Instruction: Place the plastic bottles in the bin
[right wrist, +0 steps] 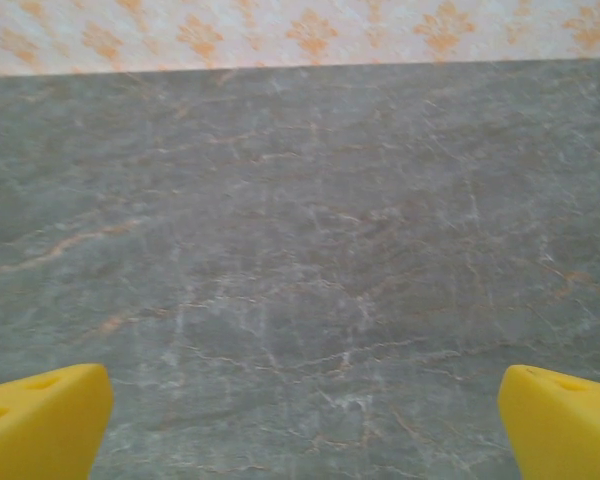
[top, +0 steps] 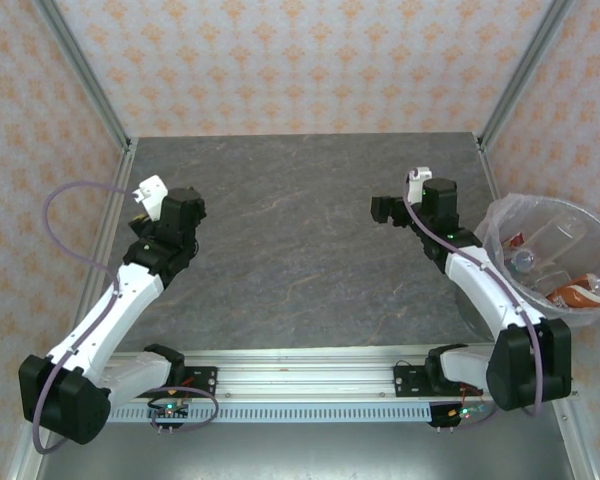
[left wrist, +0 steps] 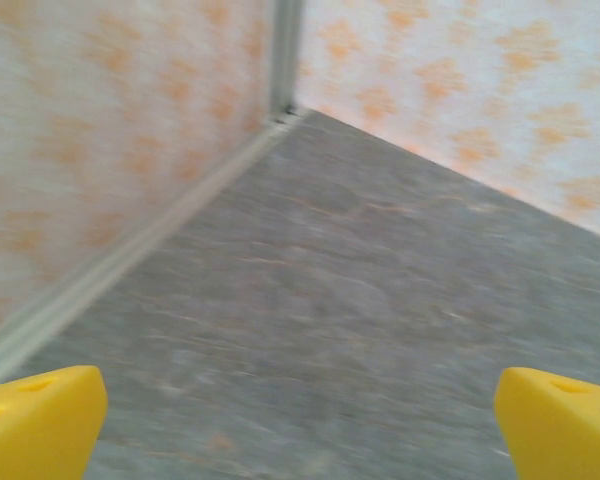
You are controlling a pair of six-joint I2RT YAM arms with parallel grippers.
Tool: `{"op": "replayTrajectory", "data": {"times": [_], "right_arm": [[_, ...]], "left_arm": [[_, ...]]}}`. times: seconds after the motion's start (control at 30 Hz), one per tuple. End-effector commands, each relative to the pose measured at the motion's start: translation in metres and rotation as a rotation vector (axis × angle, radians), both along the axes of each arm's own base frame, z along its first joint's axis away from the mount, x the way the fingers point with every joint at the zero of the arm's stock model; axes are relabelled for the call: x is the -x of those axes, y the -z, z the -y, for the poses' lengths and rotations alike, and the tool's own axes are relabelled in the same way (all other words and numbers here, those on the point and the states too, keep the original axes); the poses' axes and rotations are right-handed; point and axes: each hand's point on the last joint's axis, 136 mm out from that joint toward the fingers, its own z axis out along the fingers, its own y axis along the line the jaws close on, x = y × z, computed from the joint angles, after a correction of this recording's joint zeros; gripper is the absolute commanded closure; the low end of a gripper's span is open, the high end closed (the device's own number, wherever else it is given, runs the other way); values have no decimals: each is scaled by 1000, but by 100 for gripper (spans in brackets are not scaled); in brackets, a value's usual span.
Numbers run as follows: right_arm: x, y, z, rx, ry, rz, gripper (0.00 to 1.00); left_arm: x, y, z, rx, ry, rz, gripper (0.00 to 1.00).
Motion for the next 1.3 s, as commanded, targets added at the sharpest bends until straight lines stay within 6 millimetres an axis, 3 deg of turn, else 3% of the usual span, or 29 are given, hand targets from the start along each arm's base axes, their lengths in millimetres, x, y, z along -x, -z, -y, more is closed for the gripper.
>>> {"op": "replayTrajectory", "data": {"times": [0.0,0.1,0.2,0.33,0.5,0.73,0.93,1.07,1.27], "right_arm": [[-2,20,25,117,103,-4,1],[4,47,37,215,125,-38,1],[8,72,45,269,134,-84,1],[9,93,47,268,131,-120,1],[1,109,52,245,141,-142,1],[-14,113,56,202,164,-74,1],[-26,107,63,163,191,-23,1],[-28,104,62,126,194,14,1],[-5,90,66,96,217,168,1]], "left_arm": [[37,7,-45,-197,-170,-100,0],[47,30,-60,-200,-203,-129,0],[42,60,-65,-147,-187,-98,0],[24,97,-63,-89,-100,-72,0],[-4,125,-46,-60,43,-57,0],[-43,119,-25,-96,206,22,0],[-64,145,-6,-142,323,33,0],[-62,144,-9,-161,268,-22,0],[-61,144,-9,-170,260,-16,0]]}}
